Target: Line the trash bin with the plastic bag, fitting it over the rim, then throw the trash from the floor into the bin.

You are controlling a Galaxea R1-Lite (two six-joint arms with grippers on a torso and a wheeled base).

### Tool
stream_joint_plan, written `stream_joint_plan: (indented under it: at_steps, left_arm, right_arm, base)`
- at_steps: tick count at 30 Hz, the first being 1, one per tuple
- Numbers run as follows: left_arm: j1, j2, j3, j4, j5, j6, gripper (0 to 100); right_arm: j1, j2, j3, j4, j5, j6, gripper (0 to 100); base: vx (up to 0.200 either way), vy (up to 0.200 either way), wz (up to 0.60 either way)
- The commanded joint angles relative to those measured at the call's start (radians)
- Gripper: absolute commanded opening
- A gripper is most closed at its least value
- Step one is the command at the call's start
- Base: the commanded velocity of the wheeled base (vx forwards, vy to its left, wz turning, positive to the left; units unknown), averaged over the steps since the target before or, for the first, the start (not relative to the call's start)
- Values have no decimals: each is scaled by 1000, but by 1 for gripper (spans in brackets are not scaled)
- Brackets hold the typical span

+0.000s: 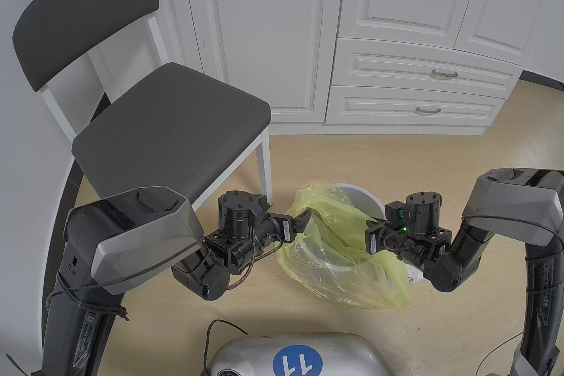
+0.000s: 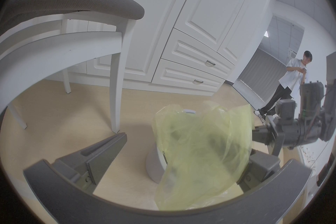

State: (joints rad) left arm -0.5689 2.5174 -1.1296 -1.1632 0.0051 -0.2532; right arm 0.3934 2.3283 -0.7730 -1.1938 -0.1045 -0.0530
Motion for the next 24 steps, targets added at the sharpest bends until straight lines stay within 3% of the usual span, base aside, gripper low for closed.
stream_joint_plan:
  at_steps: [1,12,24]
  left_arm:
    - [0,9,-1,-1,4,11,100]
    - [-8,-5,16,-10,3,9,100]
    - [0,49,-64,8,6,8,100]
  right_arm:
    - [-33,22,-78,33,28,65,0]
    - [-94,131,-327,126,31,314,0]
    - [-131,14,-312,318,19,306,0]
  base:
    - [0,0,0]
    - [0,0,0]
    - [0,0,0]
